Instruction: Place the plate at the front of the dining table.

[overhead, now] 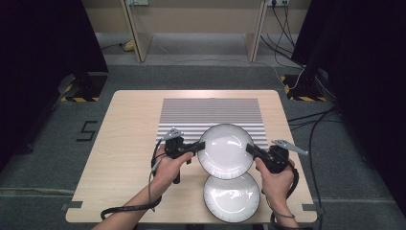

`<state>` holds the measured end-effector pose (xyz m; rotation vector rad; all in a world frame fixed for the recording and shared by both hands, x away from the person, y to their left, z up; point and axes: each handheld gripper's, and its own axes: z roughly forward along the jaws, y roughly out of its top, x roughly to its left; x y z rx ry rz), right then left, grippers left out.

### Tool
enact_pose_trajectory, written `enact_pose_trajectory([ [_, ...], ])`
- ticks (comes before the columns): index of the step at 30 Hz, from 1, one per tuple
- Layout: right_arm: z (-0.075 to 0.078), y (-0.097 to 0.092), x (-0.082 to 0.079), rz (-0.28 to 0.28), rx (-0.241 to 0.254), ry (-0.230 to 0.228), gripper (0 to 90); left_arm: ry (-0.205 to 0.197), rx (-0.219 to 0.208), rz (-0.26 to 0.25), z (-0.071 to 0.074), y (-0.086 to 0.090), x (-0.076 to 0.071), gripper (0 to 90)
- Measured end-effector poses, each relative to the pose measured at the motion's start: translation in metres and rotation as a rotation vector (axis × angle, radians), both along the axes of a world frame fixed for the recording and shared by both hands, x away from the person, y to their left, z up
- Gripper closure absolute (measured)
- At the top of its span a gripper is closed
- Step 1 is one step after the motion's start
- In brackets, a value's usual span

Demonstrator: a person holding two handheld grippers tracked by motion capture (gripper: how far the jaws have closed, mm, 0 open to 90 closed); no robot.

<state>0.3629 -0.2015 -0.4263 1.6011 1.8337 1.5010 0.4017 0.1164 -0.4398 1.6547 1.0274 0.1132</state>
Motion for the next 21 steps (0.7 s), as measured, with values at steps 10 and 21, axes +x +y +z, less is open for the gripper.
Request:
enact_pose_trajectory([
  [10, 0.004, 0.003, 0.009, -0.005, -0.017, -0.016, 81.0, -0.010, 0.000, 0.014, 0.004, 0.000, 0.008, 84.3],
  [21, 0.006, 0.004, 0.019, -0.006, -0.020, -0.016, 81.2, -0.005, -0.003, 0.027, 0.006, 0.001, 0.015, 84.4],
])
